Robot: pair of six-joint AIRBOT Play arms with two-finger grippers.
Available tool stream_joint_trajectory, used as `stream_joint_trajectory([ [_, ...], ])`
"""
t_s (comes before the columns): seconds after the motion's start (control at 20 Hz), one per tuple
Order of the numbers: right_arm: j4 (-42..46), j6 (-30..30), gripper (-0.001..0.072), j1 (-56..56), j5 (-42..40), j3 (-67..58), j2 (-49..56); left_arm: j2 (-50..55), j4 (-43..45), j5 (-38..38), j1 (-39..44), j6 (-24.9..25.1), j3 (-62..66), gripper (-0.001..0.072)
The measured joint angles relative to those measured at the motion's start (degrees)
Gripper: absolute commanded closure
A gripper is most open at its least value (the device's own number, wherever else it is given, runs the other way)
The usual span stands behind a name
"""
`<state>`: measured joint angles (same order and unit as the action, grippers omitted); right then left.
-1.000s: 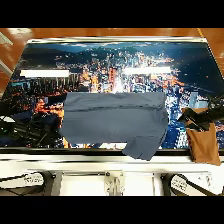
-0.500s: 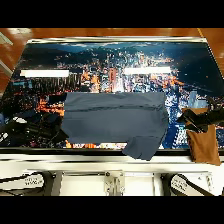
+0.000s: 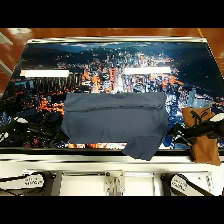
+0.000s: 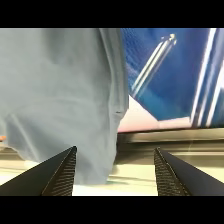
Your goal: Fold the shirts.
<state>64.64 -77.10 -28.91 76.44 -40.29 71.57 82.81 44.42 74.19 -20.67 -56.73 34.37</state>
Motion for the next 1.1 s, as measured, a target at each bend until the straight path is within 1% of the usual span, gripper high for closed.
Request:
stream_joint_trajectory([
  [0.2,-1.8,0.3,0.0113,3.1,-4.5,4.6,0.1,0.0,-0.1,1.6,-0.7,0.4,0.0,0.0667],
  [0.4,-2.1,-0.1,0.0117,4.9,-6.4,6.3,0.5,0.0,-0.1,2.5,-0.9,0.5,0.0,0.0667],
  [0.45,-2.2,-0.1,0.017,5.0,-6.7,6.4,0.6,0.0,-0.1,2.5,-1.0,0.6,0.0,0.0667],
  [0.7,-3.7,-1.0,0.017,5.4,-9.0,8.1,0.7,0.0,-0.1,2.8,-1.0,0.6,0.0,0.0667],
  [0.8,-4.3,-0.7,0.037,5.5,-9.2,9.8,0.7,0.0,-0.1,2.8,-1.0,0.6,0.0,0.0666],
  [0.95,-4.3,-0.2,0.0647,5.5,-10.8,11.3,0.7,0.0,-0.1,2.4,-1.0,0.6,0.0,0.0667],
  [1.05,-5.7,0.6,0.0645,5.6,-11.8,11.6,0.7,0.0,-0.1,2.0,-1.0,0.6,0.1,0.0668],
  [1.1,-6.8,2.0,0.0644,5.6,-12.6,11.3,0.8,0.0,-0.1,1.8,-0.9,0.6,0.4,0.0668],
])
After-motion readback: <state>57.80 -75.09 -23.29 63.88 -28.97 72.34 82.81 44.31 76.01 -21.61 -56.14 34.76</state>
